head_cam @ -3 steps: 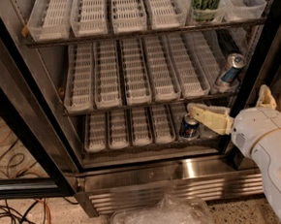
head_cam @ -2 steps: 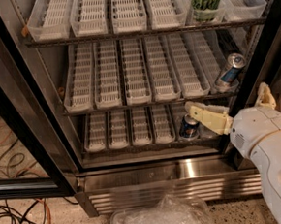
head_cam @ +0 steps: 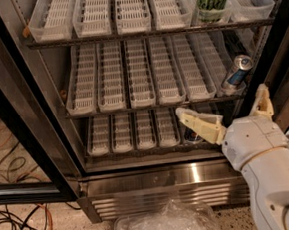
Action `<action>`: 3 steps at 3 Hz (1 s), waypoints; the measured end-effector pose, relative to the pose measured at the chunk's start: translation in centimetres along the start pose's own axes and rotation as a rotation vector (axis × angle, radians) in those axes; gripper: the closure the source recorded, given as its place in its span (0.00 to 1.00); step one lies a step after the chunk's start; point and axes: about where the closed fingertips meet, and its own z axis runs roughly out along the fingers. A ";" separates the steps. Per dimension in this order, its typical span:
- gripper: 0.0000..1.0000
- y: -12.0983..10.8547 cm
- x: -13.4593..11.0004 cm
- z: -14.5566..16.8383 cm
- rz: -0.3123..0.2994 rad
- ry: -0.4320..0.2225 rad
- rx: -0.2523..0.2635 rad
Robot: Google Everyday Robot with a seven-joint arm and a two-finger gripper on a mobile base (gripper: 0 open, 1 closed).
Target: Pick green can from top shelf of fridge
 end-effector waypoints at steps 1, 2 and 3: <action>0.00 2.2 -0.8 0.0 -0.058 -0.061 -0.049; 0.00 2.3 -1.0 0.0 -0.060 -0.064 -0.049; 0.00 2.4 -2.1 0.7 -0.043 -0.078 -0.045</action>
Offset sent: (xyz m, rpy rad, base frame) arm -0.0038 0.0193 0.0050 -0.0413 -0.0526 0.0410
